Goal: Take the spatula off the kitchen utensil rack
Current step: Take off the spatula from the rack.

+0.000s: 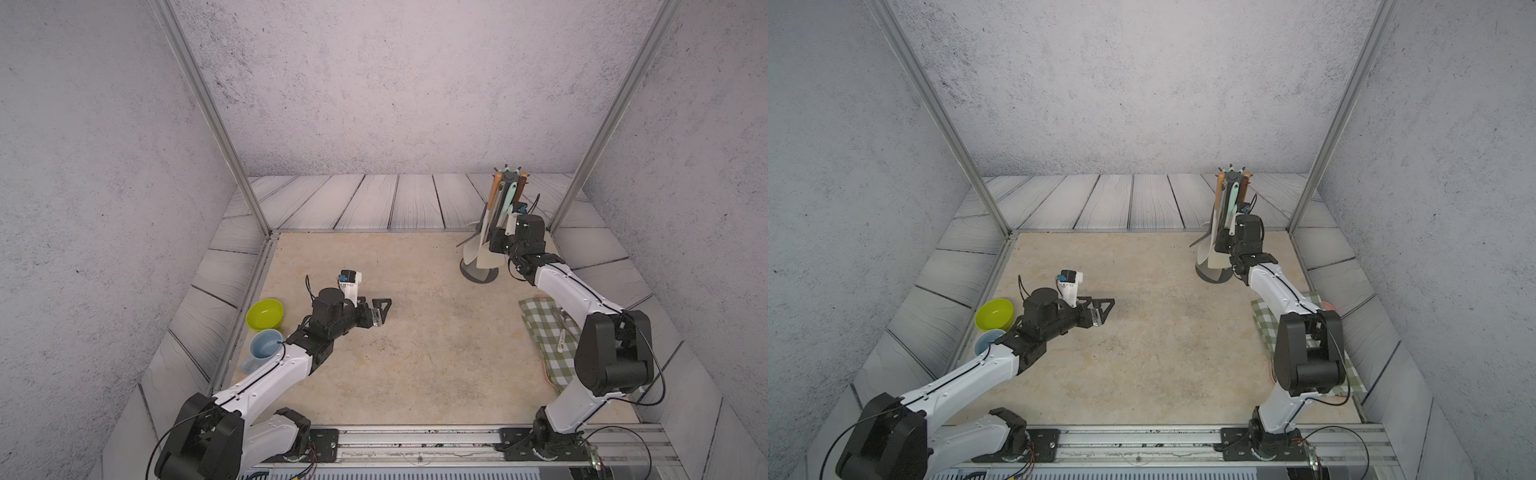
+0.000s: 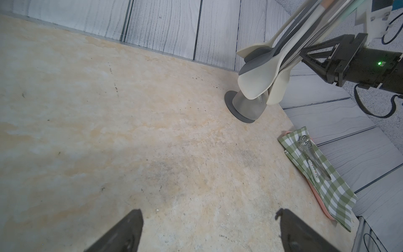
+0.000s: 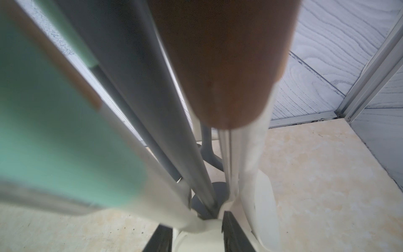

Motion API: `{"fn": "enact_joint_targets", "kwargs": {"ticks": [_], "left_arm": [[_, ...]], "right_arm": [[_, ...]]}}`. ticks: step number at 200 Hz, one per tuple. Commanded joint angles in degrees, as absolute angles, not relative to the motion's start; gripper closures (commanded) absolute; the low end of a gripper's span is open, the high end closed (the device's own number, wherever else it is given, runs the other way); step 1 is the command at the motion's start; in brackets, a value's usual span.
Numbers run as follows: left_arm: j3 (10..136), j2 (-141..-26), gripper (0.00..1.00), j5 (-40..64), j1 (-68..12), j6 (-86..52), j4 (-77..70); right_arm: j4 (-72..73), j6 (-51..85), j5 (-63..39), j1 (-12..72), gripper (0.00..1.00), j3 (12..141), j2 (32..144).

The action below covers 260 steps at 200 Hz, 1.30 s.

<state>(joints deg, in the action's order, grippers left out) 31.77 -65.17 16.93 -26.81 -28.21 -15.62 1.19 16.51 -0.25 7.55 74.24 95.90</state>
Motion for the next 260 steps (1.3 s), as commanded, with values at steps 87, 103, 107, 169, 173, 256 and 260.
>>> {"fn": "enact_joint_targets", "kwargs": {"ticks": [87,103,107,169,173,256,260], "left_arm": [[33.2,-65.07,0.01,16.96,-27.38,-27.33,-15.73],[33.15,-64.99,0.01,16.95,-27.43,-27.33,-15.74],[33.16,-64.95,0.0,16.96,-27.44,-27.33,-15.8],[33.21,-64.69,0.0,16.96,-27.6,-27.33,-15.73],[33.14,-64.7,0.01,16.95,-27.6,-27.33,-15.73],[33.06,-64.16,0.0,16.72,-27.77,-27.21,-15.58],[33.1,-64.16,0.0,16.78,-27.82,-27.24,-15.52]], "right_arm": [[2.68,14.94,4.65,9.57,0.95,71.05,90.71],[2.72,14.85,4.75,9.63,0.95,69.71,88.58],[2.76,14.83,4.71,9.59,0.95,69.35,88.09],[3.08,15.55,4.16,9.85,1.0,66.92,82.41],[3.08,15.69,4.22,9.84,1.0,66.89,82.16],[-4.71,17.34,5.69,9.83,1.0,63.9,75.44],[-4.94,17.59,6.06,9.79,1.0,63.46,74.93]]}}
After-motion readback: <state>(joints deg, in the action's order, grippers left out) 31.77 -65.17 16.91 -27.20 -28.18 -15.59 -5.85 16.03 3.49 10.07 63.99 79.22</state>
